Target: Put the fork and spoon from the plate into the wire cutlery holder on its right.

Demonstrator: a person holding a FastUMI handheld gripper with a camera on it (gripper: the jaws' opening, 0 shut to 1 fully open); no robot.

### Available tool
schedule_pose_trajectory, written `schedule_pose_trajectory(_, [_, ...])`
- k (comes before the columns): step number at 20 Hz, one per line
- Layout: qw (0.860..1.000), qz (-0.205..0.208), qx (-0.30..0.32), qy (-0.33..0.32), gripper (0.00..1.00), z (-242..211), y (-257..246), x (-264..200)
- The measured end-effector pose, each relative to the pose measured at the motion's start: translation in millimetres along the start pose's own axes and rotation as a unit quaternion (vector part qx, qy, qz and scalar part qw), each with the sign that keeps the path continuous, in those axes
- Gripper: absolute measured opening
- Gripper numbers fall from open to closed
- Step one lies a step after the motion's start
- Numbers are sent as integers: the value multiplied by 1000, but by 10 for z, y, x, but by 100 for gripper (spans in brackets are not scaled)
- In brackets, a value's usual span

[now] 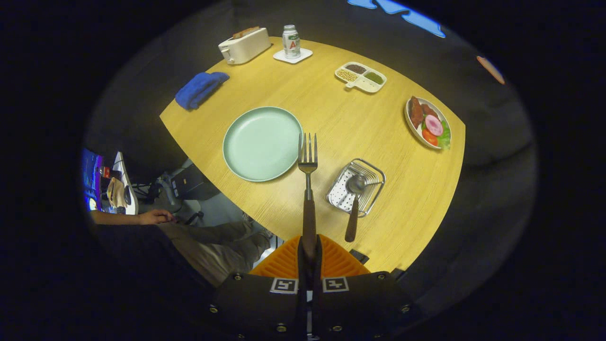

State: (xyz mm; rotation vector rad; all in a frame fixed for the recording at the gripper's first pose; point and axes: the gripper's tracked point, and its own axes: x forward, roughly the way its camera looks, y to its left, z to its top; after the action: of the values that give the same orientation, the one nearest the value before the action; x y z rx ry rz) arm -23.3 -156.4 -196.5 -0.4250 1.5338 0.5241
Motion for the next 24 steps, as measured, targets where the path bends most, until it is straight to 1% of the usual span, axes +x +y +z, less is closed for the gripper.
schedule_pose_trajectory(1, [1000, 2, 7, 10, 5, -42, -74, -32])
schedule_pose_trajectory(4, [999, -21, 5, 48, 5, -177, -388, -47])
schedule_pose_trajectory(9, [993, -15, -1, 114, 4, -233, -649, 79])
schedule_pose_trajectory(13, [985, -24, -29, 167, 5, -232, -858, 165])
schedule_pose_trajectory(20, [969, -25, -67, 236, 4, -72, -916, 424])
schedule_pose_trajectory(24, [968, -25, -65, 243, 5, 54, -908, 538])
